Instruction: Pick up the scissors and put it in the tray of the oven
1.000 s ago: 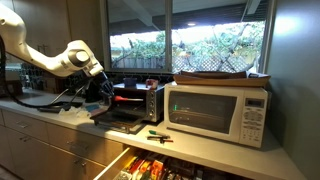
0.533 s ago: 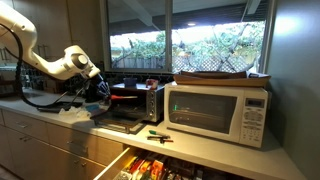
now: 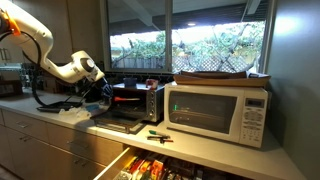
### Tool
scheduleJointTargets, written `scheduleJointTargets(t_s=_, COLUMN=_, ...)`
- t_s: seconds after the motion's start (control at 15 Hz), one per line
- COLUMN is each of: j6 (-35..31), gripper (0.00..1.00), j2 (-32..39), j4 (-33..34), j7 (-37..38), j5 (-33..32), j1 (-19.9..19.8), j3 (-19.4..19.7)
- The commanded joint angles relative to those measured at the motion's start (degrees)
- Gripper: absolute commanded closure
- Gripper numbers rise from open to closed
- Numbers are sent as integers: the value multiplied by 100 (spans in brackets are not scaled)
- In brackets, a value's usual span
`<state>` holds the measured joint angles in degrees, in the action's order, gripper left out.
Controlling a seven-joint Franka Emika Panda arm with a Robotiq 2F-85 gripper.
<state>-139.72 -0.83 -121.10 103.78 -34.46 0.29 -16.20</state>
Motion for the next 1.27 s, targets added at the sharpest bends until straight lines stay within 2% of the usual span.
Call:
scheduleJointTargets(t_s=0.0, j6=145, gripper=98, j2=492, j4=432, j7=201, j5=-189, j1=375, j3=317)
scheduleJointTargets(t_s=0.07, j6=198, gripper=98, j2=574, j4=504, j7=144, j5=-148, j1=455, j3=374)
scheduleJointTargets(t_s=0.2, j6=308, gripper=67, j2=634, j4=590, j7=129, j5=-115, j1=609, j3=477)
scheduleJointTargets(t_s=0.33, j6=379, gripper=54, j2=501, j4=545, j7=147, j5=-113, j1=736, j3=559)
scheduleJointTargets(t_s=0.53, j6=354, gripper=32, j2=-154, j4=99, j7=94, j5=5, j1=781, j3=635)
scheduleJointTargets(t_s=0.67, j6=367, gripper=16, j2=-644, j4=-262, j7=-425, j5=356, j1=718, j3=638)
scheduleJointTargets(t_s=0.8, j6=882, gripper=2, j2=-995, j4=-517, j7=-1275, j5=880, j1=719, j3=636)
scheduleJointTargets(t_s=0.93, j6=911, gripper=0, j2=-1475, j4=-924, j7=-2158, j5=1154, j1=706, j3=671)
scheduleJointTargets(t_s=1.13, j6=49, gripper=0, j2=-2287, j4=-1653, j7=-2909, j5=881, j1=568, j3=698)
scheduleJointTargets(t_s=1.2, j6=469, gripper=0, j2=-1637, j4=-991, j7=-2514, j5=963, j1=445, j3=468)
